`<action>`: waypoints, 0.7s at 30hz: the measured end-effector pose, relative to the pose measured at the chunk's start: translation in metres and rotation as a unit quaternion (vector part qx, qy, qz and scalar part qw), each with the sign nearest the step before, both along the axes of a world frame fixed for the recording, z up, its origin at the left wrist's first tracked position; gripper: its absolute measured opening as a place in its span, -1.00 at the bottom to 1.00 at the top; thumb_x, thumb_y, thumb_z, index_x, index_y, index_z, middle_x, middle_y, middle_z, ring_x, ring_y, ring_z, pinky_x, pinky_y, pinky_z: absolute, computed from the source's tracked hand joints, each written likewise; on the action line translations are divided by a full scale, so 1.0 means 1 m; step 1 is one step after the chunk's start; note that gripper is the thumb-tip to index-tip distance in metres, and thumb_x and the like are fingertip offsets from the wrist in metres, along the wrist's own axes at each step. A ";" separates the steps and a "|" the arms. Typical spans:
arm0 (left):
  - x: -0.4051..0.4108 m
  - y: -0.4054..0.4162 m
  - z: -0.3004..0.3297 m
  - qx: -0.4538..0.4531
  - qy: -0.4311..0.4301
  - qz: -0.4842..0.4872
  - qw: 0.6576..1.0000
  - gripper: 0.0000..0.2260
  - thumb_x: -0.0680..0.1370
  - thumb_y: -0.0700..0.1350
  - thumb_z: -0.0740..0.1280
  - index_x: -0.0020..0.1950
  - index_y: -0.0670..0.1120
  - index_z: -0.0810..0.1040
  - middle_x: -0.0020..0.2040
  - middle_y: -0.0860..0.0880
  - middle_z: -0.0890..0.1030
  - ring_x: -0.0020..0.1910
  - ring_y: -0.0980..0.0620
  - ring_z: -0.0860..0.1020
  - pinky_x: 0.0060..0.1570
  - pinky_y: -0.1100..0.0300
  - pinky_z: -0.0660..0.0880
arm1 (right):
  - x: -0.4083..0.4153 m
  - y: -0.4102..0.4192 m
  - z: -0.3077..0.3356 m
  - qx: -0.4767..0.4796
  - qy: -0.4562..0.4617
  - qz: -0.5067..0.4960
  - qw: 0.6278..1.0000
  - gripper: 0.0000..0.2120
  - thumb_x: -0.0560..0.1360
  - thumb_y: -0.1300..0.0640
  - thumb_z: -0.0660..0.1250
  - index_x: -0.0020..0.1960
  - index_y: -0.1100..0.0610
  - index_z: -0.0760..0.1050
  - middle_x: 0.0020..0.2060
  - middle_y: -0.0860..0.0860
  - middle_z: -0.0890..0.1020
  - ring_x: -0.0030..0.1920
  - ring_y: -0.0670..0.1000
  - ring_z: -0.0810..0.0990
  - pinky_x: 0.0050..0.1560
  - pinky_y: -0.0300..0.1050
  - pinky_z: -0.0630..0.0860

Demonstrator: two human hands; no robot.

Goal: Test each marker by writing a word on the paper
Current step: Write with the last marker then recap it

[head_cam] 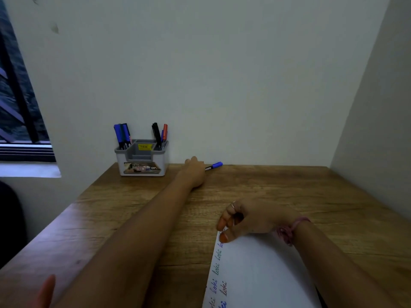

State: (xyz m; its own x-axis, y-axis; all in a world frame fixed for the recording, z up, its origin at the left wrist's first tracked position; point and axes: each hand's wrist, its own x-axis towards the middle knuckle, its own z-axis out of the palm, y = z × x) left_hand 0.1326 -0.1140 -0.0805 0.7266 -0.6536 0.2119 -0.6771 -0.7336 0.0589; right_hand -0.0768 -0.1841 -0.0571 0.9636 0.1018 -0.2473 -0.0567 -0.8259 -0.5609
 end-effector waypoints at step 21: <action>-0.150 0.129 0.051 -0.405 0.288 -0.198 0.845 -0.59 0.37 0.04 0.44 0.16 -0.05 0.50 -0.01 0.05 0.60 -0.06 0.19 0.59 -0.05 0.32 0.54 | -0.019 0.036 0.011 0.177 -0.363 -0.063 0.913 -0.84 0.53 0.05 0.23 -0.17 0.07 0.50 -0.45 -0.05 0.54 -0.43 -0.13 0.44 -0.39 -0.27 0.37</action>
